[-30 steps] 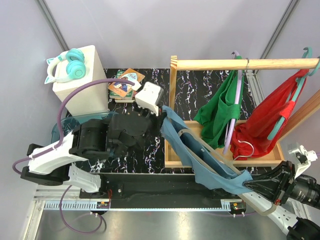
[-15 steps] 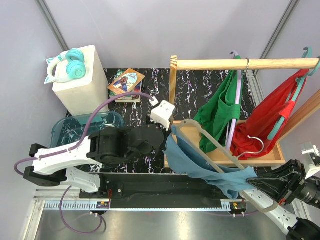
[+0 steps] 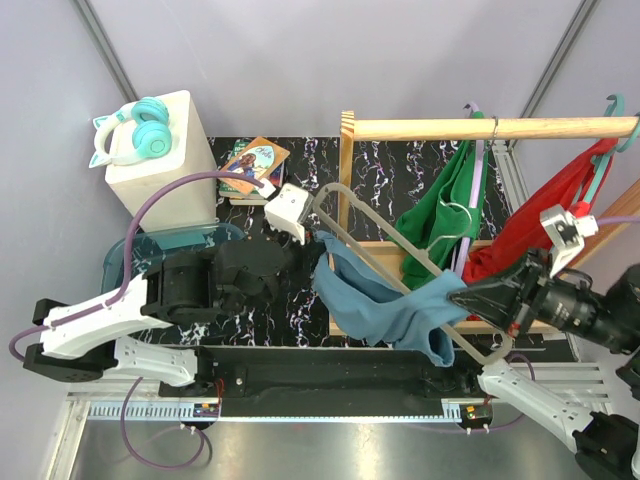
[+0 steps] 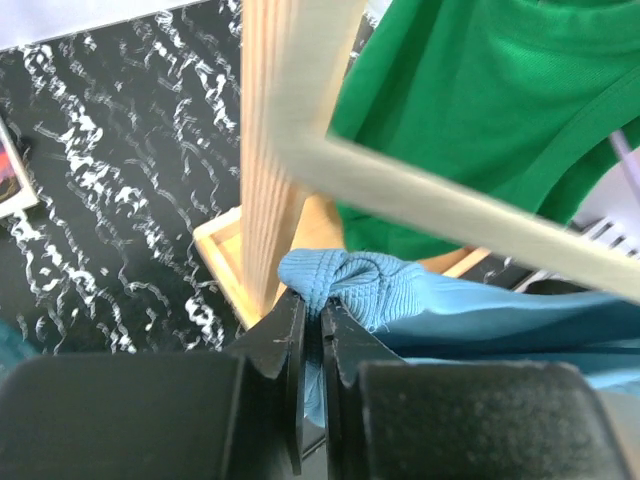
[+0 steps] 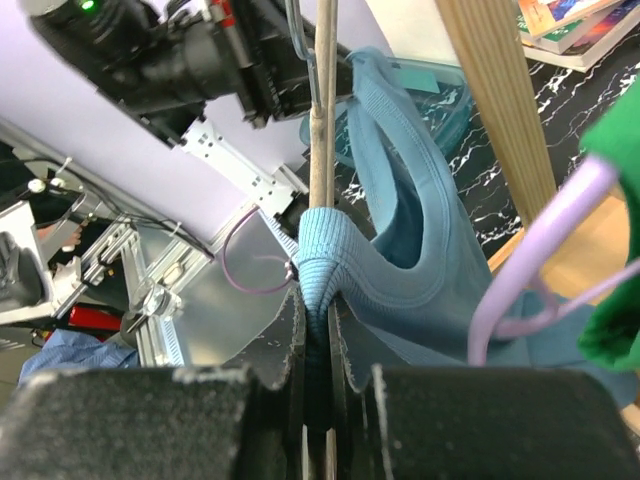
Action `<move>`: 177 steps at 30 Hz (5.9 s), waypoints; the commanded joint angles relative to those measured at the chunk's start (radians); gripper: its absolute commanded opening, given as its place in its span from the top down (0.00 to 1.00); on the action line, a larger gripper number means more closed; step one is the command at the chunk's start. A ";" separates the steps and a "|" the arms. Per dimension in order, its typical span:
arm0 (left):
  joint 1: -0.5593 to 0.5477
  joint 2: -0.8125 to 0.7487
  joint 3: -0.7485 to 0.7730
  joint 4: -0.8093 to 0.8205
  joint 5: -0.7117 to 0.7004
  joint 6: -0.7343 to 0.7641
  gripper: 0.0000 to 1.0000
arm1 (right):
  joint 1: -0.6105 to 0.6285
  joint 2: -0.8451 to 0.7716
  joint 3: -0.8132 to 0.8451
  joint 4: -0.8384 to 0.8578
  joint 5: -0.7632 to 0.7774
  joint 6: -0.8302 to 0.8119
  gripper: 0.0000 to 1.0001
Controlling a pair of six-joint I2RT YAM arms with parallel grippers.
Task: Remove the tank top from the hanger
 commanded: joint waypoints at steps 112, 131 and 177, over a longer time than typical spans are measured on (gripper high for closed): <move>0.198 -0.084 -0.044 0.768 0.150 0.067 1.00 | 0.006 0.115 -0.338 0.546 -0.043 -0.138 0.08; 0.198 -0.054 0.133 0.517 0.272 0.220 1.00 | 0.006 0.129 -0.347 0.512 -0.056 -0.156 0.10; 0.196 -0.178 -0.514 1.408 0.284 -0.577 1.00 | 0.005 -0.066 -0.457 0.543 -0.198 0.010 0.35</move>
